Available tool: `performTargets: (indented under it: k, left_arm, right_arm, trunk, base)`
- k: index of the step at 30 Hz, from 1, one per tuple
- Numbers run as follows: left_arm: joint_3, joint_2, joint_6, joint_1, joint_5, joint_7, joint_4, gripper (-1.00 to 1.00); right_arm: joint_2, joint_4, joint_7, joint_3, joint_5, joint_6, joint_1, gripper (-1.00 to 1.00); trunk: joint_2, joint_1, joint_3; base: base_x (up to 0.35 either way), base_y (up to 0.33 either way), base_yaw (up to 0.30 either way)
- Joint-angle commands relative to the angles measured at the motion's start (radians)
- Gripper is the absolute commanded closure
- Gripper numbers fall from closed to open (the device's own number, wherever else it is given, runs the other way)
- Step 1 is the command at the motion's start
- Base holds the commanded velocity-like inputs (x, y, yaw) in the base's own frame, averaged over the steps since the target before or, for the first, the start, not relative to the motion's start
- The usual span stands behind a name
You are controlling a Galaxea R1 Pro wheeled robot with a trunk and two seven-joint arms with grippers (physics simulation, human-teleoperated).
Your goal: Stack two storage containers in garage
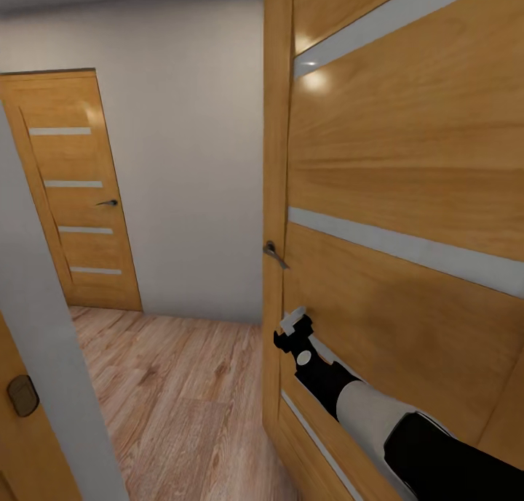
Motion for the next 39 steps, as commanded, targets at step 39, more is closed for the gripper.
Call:
performTargets:
  k: [39]
  left_arm:
    - [-0.003, 0.0, -0.002, 0.0, 0.002, 0.001, -0.001, -1.0]
  right_arm:
    - [0.0, 0.009, -0.019, -0.007, 0.004, 0.011, -0.001, -1.0]
  trunk:
    - [0.0, 0.0, -0.001]
  base:
    - [0.143, 0.0, 0.0]
